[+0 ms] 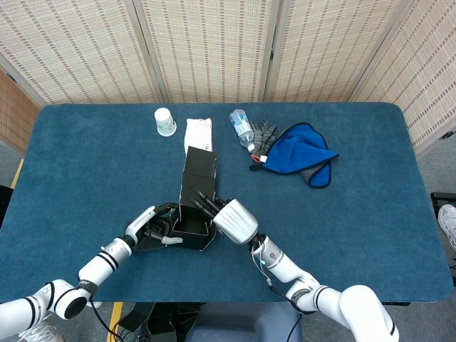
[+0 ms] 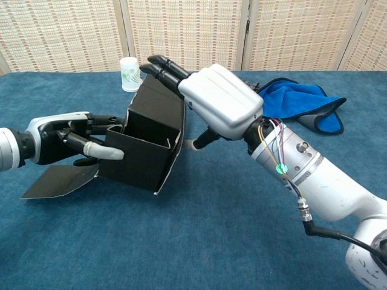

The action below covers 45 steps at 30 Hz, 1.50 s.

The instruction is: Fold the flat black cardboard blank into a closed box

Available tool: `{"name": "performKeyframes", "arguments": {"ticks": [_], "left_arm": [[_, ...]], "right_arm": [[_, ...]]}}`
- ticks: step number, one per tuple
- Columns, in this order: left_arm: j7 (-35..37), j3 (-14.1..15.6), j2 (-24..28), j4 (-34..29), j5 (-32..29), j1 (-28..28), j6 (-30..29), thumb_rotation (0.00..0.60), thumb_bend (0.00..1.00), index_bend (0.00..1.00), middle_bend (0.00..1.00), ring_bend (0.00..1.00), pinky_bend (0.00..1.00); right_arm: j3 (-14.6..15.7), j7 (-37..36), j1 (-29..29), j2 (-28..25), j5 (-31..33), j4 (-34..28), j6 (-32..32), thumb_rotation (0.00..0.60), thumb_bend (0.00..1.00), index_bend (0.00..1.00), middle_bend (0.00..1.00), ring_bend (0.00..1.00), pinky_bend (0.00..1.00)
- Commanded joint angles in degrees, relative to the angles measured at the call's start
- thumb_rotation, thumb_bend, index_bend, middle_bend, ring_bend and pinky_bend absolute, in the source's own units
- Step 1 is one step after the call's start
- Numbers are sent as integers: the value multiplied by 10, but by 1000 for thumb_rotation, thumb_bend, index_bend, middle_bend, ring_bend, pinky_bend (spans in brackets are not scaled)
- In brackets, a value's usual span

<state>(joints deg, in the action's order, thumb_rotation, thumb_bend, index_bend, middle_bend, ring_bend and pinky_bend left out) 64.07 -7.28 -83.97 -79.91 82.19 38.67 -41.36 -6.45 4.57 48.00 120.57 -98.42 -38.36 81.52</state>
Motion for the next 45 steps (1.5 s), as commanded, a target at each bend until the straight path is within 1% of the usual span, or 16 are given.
{"name": "performKeyframes", "arguments": {"ticks": [1,8,14,24,30,34,36,38,45], "left_arm": [[-4,9,-12,15,7,1,-7,600,104,254,263,666,881],[-23,28,-35,59,27,1,-25,600,103,253,256,664,881],[-17,38,-39,82,31,-2,-36,600,103,246,241,661,880],[4,52,-35,92,34,-5,-42,600,103,236,219,649,877],[9,62,-33,97,41,-5,-45,600,103,233,211,649,877],[15,66,-34,99,43,-3,-45,600,103,231,207,648,877],[18,68,-34,99,44,-3,-46,600,103,230,205,648,877],[18,70,-34,100,45,-2,-46,600,103,228,203,648,877],[21,74,-33,97,43,-3,-49,600,103,226,201,648,877]], "right_arm": [[7,-5,5,3,-3,11,-9,600,0,0,0,545,971],[26,-17,11,18,-8,39,-31,600,0,0,0,546,972],[29,-25,18,31,-8,54,-34,600,0,0,0,546,971],[30,-36,32,49,-12,83,-21,600,0,0,0,541,972],[32,-47,37,53,-13,94,-12,600,0,0,0,508,968],[31,-46,41,52,-9,89,-18,600,0,0,0,496,957],[30,-39,43,49,-6,83,-27,600,0,0,0,483,906],[27,-36,44,44,-3,71,-30,600,0,0,0,476,880],[22,-10,56,26,-1,32,-41,600,0,0,0,476,878]]}}
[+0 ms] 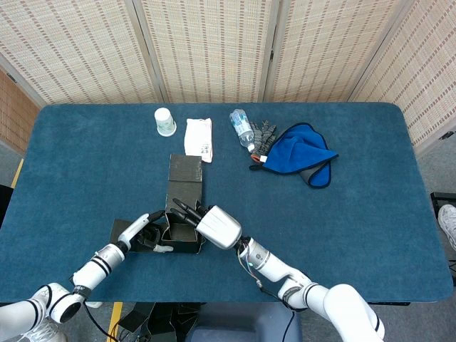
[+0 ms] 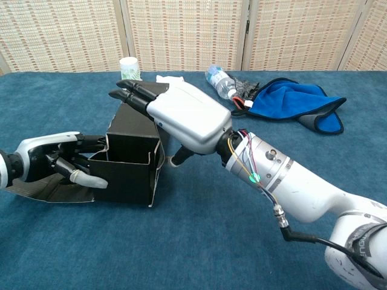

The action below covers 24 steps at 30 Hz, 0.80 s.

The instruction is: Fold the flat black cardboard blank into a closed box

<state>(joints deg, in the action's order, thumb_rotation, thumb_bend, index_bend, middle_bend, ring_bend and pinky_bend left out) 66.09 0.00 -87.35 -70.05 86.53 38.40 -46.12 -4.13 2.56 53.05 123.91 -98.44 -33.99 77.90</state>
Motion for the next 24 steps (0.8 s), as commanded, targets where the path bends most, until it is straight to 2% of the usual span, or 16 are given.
{"name": "performKeyframes", "arguments": {"ticks": [1,15,20,24], "left_arm": [[2,1,1,-3,0,0,-1,600,104,226,201,648,877],[1,9,8,-8,1,-4,-11,600,103,221,190,647,877],[0,9,7,-9,1,-5,-14,600,103,221,190,647,877],[1,10,8,-10,0,-7,-17,600,103,221,190,647,877]], "right_arm": [[-2,12,7,-9,-1,-17,-4,600,0,0,0,476,878],[-6,56,6,-48,4,-101,-22,600,0,0,0,476,877],[-1,76,9,-46,-1,-102,-32,600,0,0,0,476,877],[4,57,14,-35,-16,-78,-15,600,0,0,0,515,888]]}}
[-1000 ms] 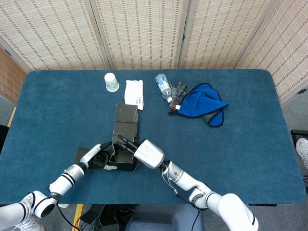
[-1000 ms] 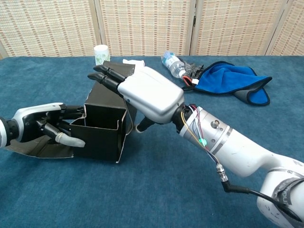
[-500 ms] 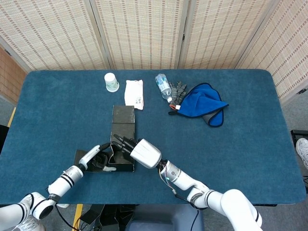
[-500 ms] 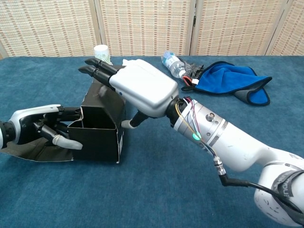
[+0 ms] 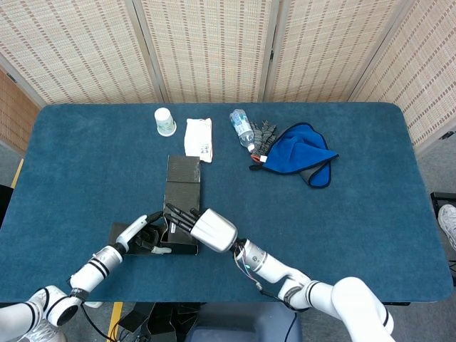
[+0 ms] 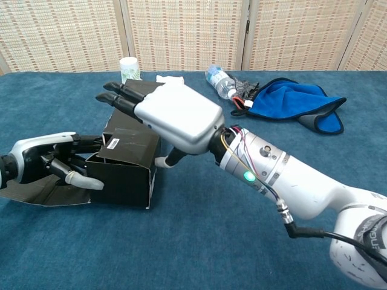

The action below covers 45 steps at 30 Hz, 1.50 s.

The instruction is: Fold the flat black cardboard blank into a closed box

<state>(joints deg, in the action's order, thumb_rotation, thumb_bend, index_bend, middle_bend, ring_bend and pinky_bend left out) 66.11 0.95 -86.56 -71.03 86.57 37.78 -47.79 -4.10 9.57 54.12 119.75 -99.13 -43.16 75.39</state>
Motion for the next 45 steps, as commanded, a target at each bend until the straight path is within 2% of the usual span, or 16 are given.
{"name": "performKeyframes", "arguments": {"ticks": [1,5,12,26,35,45], "left_arm": [[0,1,1,0,0,-1,-1,600,103,221,190,647,877],[0,3,2,1,3,-2,-4,600,103,221,190,647,877],[-12,7,-5,13,14,0,-14,600,103,221,190,647,877],[-35,16,-14,34,29,5,-27,600,104,217,188,647,876],[-35,16,-19,43,33,12,-29,600,103,210,185,647,876],[-32,20,-24,55,37,18,-31,600,103,203,178,646,874]], "right_arm": [[5,-18,4,9,-12,20,14,600,0,0,2,532,896],[9,-40,7,14,-20,38,25,600,0,8,77,591,928],[16,-50,11,15,-23,50,14,600,0,122,192,629,937],[19,-44,29,-11,-16,23,-41,600,0,294,290,663,955],[17,-15,39,-37,-9,-25,-80,600,0,311,307,665,962],[19,2,34,-54,-7,-53,-86,600,45,348,334,680,974]]}}
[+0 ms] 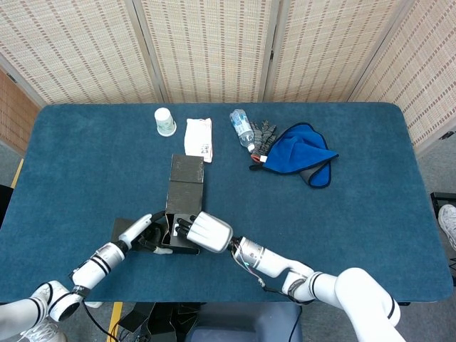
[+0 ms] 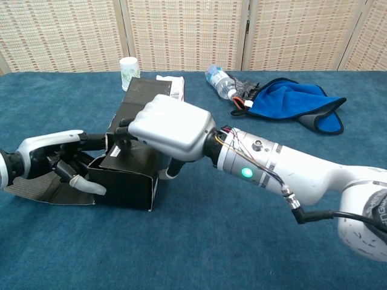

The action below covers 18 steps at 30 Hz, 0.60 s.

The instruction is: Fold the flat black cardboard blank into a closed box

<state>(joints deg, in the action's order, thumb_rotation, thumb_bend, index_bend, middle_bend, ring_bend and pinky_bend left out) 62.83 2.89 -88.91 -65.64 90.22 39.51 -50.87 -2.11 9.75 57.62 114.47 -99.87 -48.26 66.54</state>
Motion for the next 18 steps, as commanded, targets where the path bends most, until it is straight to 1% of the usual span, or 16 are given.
{"name": "performKeyframes", "arguments": {"ticks": [1,6,18], "left_arm": [[0,2,-1,2,1,1,-1,600,103,203,178,646,874],[1,4,-2,6,1,1,-2,600,103,201,178,646,874],[4,5,-7,13,3,6,-6,600,103,196,177,646,874]], "right_arm": [[-2,-1,-1,-2,0,-3,4,600,47,356,342,683,980],[2,5,-2,-8,-2,-8,0,600,54,383,383,703,1000],[6,12,-6,-12,-2,-17,-11,600,90,399,387,704,1000]]}}
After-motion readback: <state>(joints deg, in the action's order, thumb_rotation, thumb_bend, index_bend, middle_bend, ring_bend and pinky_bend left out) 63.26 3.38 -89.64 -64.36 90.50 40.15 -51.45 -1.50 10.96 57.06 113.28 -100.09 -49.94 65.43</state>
